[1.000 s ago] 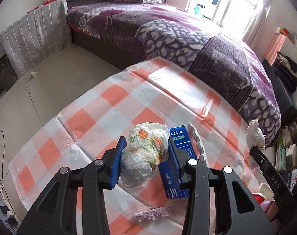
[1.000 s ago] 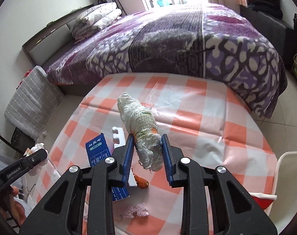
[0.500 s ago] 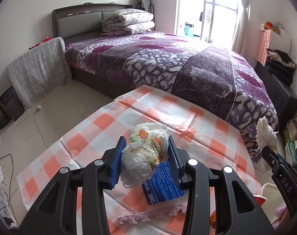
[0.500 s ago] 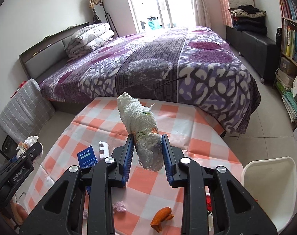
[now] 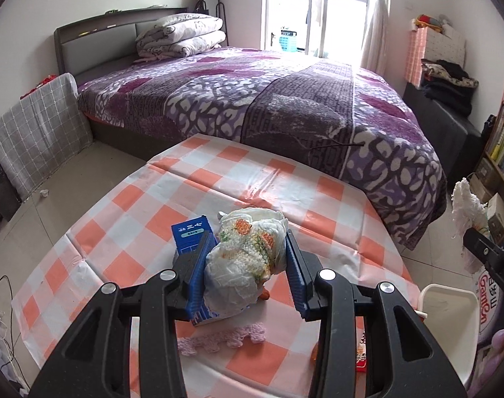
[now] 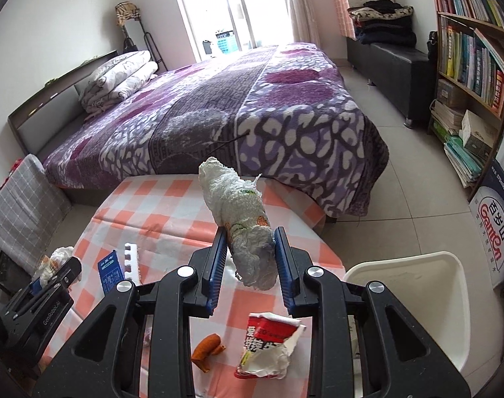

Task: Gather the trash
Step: 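Lift both held bundles off the table toward the bin, then carry both bundles over the white bin and open both tools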

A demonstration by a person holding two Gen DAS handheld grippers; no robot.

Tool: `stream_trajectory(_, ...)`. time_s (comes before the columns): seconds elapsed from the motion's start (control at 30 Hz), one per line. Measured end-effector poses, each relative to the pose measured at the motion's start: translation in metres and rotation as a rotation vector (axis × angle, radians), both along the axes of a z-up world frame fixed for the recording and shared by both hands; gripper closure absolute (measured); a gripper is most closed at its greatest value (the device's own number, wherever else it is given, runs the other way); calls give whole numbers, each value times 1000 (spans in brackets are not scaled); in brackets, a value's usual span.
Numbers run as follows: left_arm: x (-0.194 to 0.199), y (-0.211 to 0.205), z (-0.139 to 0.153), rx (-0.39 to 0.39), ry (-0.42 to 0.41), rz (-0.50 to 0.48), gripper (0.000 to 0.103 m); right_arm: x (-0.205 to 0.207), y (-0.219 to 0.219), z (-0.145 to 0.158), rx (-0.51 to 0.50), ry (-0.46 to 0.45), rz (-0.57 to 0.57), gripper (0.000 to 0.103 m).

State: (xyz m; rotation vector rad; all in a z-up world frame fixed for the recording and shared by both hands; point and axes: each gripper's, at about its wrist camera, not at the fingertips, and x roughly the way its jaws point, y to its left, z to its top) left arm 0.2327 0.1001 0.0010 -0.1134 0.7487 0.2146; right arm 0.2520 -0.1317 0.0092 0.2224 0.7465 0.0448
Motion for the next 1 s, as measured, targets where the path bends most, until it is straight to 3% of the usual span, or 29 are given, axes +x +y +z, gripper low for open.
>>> stream_trajectory(0.57, -17, -118, 14, -21, -37, -281, 61, -23, -132, 11, 74, 25, -293, 71)
stream_trajectory(0.7, -23, -147, 8, -16, -15, -366, 61, -33, -157, 15, 86, 8, -352, 51)
stream_trajectory(0.93, -26, -187, -7, -65, 66, -476, 61, -47, -189, 20, 96, -19, -427, 31)
stream_trajectory(1.0, -27, -197, -10, -66, 81, -503, 61, -49, -195, 20, 103, -16, -438, 29)
